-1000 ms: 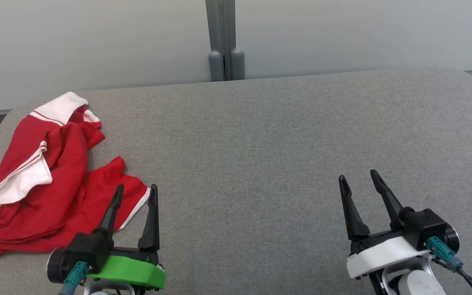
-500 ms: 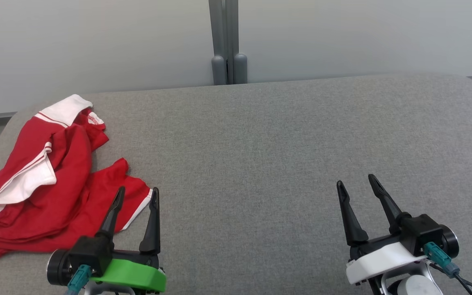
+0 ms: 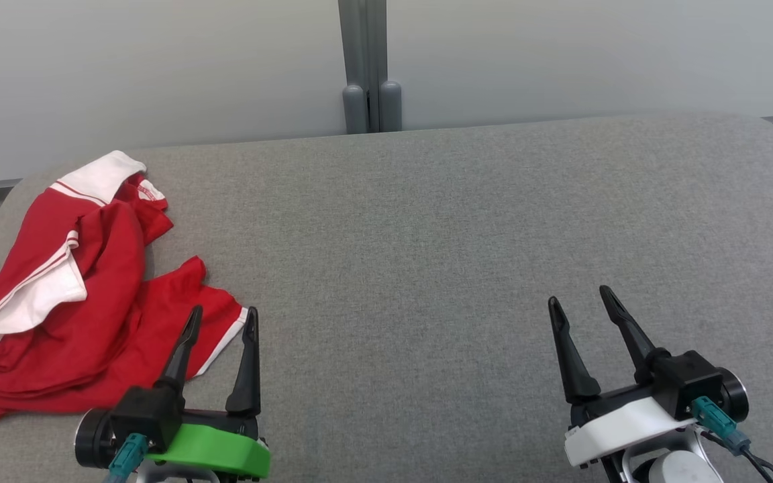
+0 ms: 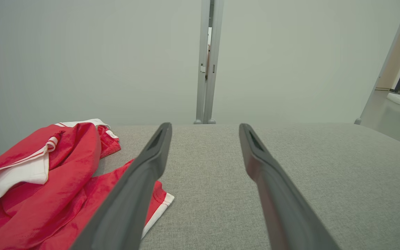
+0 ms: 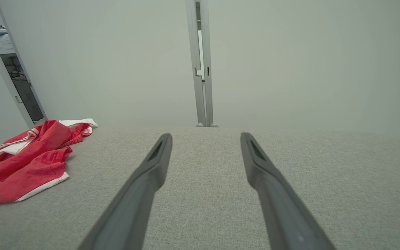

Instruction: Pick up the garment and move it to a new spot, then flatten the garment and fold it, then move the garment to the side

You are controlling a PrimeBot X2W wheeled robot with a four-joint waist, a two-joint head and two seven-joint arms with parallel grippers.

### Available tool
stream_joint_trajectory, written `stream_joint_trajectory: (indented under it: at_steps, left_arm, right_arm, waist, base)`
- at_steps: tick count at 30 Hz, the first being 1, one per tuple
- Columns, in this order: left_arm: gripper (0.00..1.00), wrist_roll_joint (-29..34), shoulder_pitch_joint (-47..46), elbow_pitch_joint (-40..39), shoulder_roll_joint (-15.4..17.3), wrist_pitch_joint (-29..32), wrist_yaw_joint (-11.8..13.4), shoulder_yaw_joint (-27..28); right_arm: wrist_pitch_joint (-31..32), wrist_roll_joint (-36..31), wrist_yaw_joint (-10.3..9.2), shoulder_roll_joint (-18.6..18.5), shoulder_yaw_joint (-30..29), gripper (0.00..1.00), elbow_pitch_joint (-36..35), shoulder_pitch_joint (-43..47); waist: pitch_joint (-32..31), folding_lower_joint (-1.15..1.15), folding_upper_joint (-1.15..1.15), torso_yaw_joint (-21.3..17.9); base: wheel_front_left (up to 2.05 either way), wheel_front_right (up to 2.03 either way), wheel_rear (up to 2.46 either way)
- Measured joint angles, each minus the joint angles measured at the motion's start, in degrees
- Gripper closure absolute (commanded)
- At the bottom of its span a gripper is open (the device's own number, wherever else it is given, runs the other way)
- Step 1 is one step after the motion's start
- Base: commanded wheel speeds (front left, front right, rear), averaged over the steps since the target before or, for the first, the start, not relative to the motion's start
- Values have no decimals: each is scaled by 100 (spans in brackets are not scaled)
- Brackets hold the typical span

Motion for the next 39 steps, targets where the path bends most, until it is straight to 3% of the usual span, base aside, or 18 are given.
stream_joint_trajectory:
  at_steps: [16, 39]
  left_arm:
    - [0, -20, -8, 25, 1, -8, 33, -45]
    - [0, -44, -5, -92, 5, -8, 226, -7]
  right_arm:
    - [-4, -22, 0, -2, 48, 0, -20, 1]
    - [-4, -156, 1, 1, 141, 0, -18, 21]
  waist:
    - [58, 0, 0, 221]
    - [235, 0, 0, 1901]
  base:
    - [0, 0, 0]
    - [0, 0, 0]
